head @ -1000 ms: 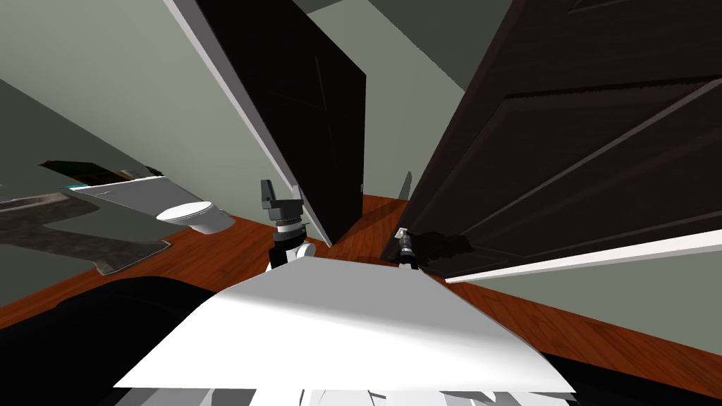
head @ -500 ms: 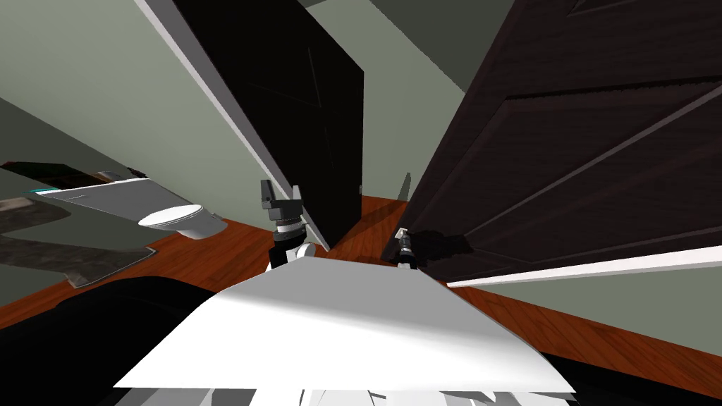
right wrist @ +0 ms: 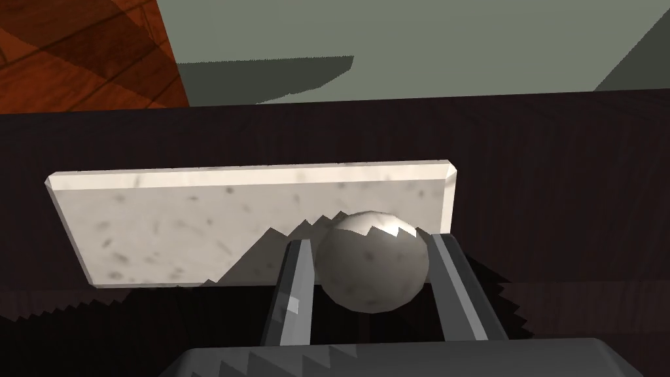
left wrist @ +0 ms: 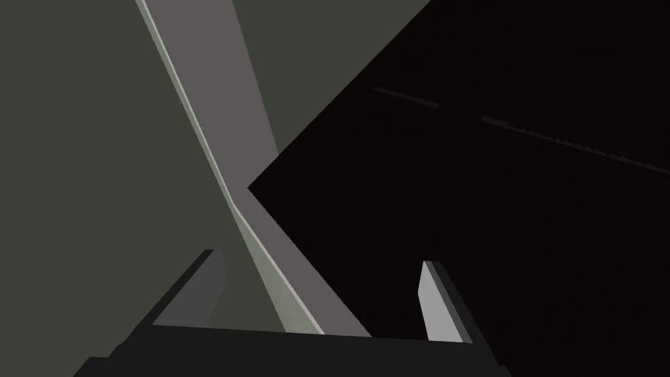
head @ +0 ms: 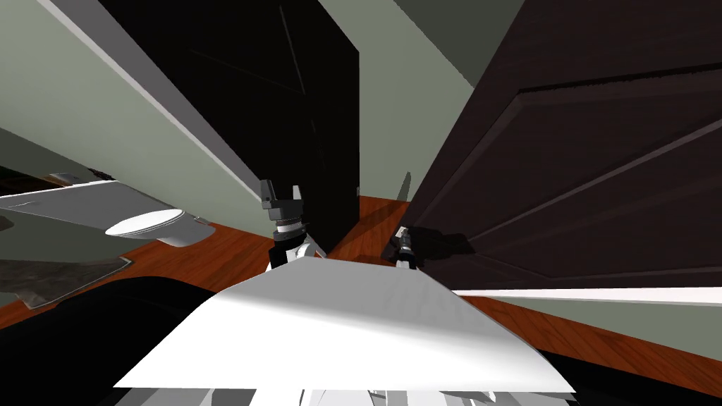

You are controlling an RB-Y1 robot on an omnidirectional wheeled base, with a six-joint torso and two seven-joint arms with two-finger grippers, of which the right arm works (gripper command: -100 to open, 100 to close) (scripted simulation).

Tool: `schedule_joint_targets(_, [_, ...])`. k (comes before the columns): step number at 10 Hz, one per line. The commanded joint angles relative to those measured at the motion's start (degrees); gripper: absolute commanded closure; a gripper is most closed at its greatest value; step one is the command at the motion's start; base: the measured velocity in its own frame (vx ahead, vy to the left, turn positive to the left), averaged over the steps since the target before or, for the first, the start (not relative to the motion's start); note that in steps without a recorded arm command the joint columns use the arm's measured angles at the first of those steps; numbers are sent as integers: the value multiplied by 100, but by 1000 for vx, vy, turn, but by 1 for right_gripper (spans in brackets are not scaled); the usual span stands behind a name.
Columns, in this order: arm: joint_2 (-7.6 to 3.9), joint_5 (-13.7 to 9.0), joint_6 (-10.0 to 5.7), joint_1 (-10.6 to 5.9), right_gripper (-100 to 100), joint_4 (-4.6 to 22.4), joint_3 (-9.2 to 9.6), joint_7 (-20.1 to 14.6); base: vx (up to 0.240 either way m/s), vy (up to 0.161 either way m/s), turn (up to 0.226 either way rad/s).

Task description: Push the door open

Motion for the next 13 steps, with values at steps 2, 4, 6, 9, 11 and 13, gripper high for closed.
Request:
schedule_joint_targets(2, [13, -116, -105, -125, 100, 118, -266, 227, 190, -23, -67])
schedule_joint_targets(4, [82, -167, -128, -172, 100, 150, -380, 362, 174, -42, -89])
schedule_joint_targets(6, [167, -182, -61, -158, -100, 155, -385, 393, 68, 17, -107])
schedule_joint_targets(9, [216, -197, -10, -162, -100, 135, -392, 405, -164, 127, -31])
schedule_joint_targets(11, [269, -211, 39, -165, -100, 116, -398, 416, -210, 167, -38])
schedule_joint_targets(13, [277, -213, 28, -179, -100, 146, -398, 411, -136, 114, -30])
